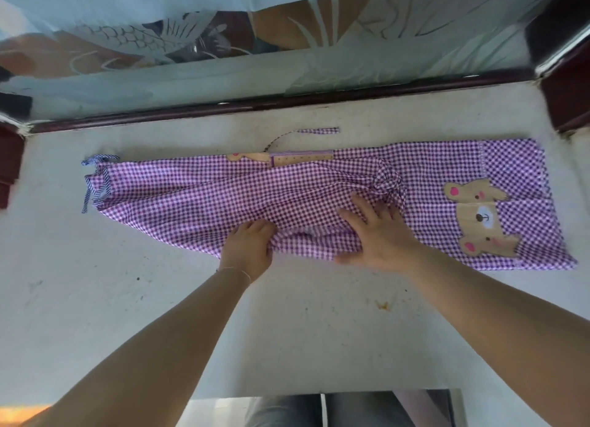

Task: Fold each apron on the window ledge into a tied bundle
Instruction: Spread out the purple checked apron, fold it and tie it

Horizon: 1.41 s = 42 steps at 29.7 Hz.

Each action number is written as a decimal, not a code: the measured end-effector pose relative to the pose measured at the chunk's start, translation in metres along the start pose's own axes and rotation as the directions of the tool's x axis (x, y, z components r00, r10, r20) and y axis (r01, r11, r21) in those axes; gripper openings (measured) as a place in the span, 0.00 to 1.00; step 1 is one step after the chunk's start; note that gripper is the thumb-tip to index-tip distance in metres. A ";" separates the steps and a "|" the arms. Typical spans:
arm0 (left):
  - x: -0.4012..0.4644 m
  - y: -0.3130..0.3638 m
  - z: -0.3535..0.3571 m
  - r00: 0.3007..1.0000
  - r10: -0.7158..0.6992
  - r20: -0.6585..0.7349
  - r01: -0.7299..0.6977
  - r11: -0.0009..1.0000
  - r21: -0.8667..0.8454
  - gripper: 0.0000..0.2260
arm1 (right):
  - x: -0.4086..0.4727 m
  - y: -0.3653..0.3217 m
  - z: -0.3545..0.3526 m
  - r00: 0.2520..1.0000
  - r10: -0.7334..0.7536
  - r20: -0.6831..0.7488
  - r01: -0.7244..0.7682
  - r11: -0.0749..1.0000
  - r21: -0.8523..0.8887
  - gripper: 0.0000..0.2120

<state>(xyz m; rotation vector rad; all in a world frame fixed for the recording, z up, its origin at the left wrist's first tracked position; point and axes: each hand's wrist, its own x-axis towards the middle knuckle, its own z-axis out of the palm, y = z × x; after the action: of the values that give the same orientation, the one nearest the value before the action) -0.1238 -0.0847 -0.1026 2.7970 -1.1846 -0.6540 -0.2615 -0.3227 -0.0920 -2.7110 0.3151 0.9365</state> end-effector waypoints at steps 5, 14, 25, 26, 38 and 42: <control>0.025 0.007 -0.032 0.986 -0.169 0.011 0.169 0.985 -0.042 0.14 | -0.007 0.005 0.022 0.993 0.053 -0.109 -0.068 0.988 -0.135 0.48; -0.001 -0.026 0.000 0.993 -0.112 0.040 0.111 0.993 0.037 0.11 | -0.016 0.044 -0.003 0.967 0.133 -0.217 -0.151 0.986 -0.069 0.15; 0.015 -0.022 -0.029 0.946 -0.245 0.212 0.253 0.967 -0.014 0.22 | -0.002 0.069 -0.029 0.990 0.132 0.042 -0.134 0.990 0.054 0.18; 0.022 -0.023 -0.034 0.937 -0.270 0.219 0.271 0.962 0.026 0.23 | 0.003 0.068 -0.030 0.992 0.125 0.018 -0.125 0.992 -0.009 0.18; 0.076 -0.031 -0.051 0.958 -0.217 0.188 0.224 0.974 -0.015 0.17 | 0.022 0.067 -0.049 0.967 0.206 0.148 -0.245 0.908 0.339 0.28; 0.075 -0.009 -0.046 0.970 -0.241 -0.042 0.245 0.960 0.135 0.15 | 0.030 0.073 -0.040 0.945 0.254 0.207 -0.312 0.890 0.332 0.27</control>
<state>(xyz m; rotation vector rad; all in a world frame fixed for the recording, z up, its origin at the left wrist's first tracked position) -0.0528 -0.1364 -0.0900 3.0908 -0.9232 -0.5666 -0.2364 -0.4070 -0.0929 -2.2744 0.7871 1.0433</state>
